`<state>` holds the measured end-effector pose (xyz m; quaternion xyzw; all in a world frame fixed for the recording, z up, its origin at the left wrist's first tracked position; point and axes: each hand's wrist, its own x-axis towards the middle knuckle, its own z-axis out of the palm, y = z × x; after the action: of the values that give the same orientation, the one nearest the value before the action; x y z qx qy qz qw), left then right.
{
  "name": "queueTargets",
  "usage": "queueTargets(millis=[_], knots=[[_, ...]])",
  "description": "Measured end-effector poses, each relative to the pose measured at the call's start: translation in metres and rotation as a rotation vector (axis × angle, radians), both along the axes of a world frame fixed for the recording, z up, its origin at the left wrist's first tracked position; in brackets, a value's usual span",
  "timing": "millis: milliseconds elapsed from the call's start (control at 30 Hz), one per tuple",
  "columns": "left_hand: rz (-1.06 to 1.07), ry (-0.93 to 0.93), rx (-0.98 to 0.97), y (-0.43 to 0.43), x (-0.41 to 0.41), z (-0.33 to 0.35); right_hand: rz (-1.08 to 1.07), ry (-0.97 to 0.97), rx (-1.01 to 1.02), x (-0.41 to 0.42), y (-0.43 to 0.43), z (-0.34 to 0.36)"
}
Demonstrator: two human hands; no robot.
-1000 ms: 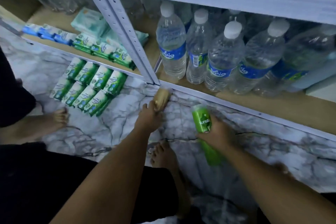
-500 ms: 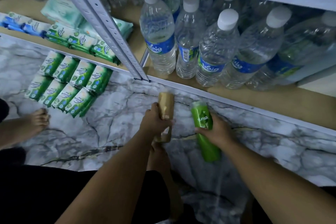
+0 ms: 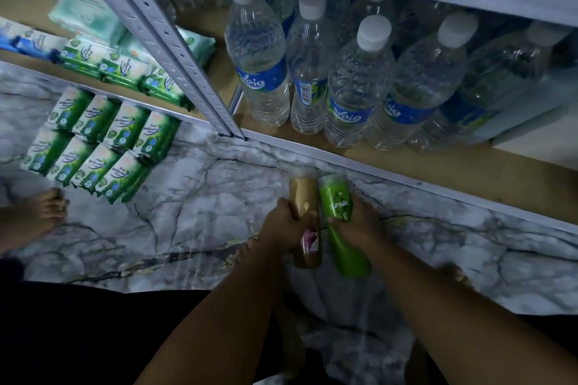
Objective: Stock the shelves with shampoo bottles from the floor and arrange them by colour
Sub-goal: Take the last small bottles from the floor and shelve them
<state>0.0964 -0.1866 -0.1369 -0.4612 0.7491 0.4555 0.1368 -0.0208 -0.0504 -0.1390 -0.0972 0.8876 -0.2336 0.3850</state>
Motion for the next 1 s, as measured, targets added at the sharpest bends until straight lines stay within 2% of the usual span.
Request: queueTargets(millis=[133,300,433,700,1000], knots=[[0.007,0.051,0.048,0.011,0.003,0.006,-0.169,-0.088,-0.062,0.002,0.006,0.008],[0.026,0.144,0.118,0.022,0.004,0.03,-0.221,-0.077,-0.15,-0.004,0.018,0.034],[0.004,0.259,0.131,0.024,0.001,0.07,-0.212,-0.056,-0.299,-0.008,0.025,0.078],[-0.154,0.514,0.025,0.029,-0.016,0.169,-0.293,0.11,-0.62,-0.002,0.058,0.18],[-0.425,0.789,-0.042,0.09,-0.058,0.298,-0.416,0.428,-0.793,-0.012,0.145,0.306]])
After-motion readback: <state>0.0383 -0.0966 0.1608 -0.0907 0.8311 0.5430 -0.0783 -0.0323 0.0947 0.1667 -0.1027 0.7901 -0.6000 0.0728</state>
